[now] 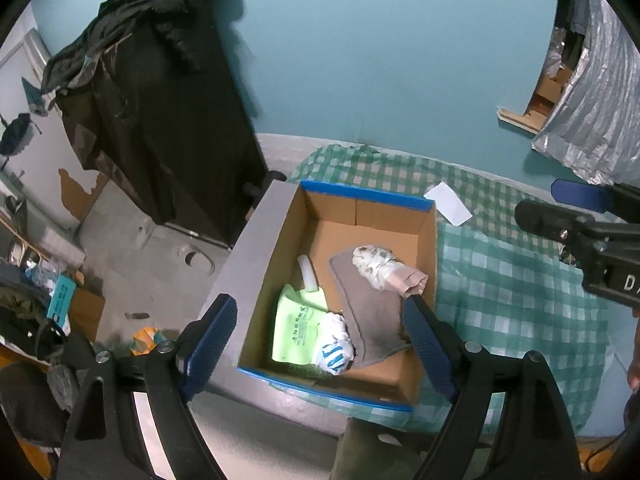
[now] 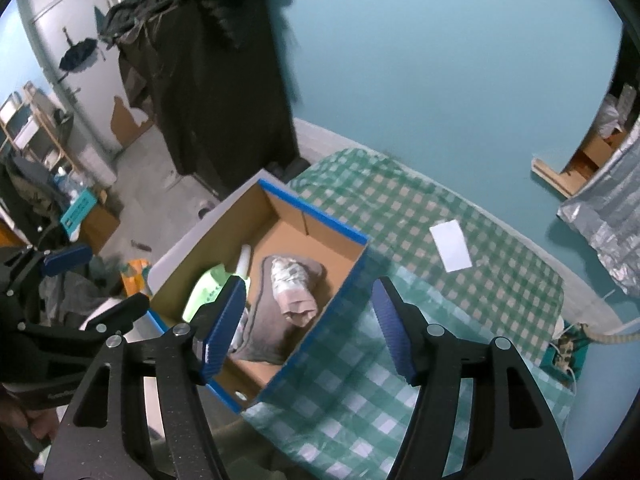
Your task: Organize soft objects
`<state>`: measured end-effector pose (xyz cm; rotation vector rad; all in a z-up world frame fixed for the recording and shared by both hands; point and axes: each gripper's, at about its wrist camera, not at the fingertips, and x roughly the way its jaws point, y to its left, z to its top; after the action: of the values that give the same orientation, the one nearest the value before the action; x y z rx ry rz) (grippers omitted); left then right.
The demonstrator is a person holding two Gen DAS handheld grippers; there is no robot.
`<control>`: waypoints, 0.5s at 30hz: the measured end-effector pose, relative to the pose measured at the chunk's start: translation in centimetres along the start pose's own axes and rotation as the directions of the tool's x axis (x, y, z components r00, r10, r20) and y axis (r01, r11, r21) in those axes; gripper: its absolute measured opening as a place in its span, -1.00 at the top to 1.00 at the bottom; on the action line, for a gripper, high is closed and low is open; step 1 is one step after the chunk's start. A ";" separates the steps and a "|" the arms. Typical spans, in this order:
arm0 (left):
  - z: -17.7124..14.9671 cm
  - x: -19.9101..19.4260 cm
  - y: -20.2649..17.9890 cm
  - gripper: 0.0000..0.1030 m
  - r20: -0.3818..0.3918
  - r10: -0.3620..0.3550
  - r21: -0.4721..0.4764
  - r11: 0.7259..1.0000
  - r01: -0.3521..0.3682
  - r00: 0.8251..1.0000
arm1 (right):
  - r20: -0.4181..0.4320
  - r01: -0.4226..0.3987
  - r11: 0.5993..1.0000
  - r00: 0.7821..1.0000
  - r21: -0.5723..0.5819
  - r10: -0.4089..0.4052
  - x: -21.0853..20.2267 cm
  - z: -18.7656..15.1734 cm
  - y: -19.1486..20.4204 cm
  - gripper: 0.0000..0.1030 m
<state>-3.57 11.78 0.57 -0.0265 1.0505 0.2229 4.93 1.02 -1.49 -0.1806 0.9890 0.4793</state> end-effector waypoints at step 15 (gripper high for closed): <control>0.4 -2.9 -3.0 -0.68 0.043 0.008 0.055 0.998 -0.010 0.999 | 0.040 0.020 0.997 0.999 0.070 -0.023 -2.9 -1.0 -2.9 -0.27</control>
<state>-4.05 8.36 3.02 0.0322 1.0136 0.2017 4.23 -2.79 0.22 -0.1179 0.9612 0.4267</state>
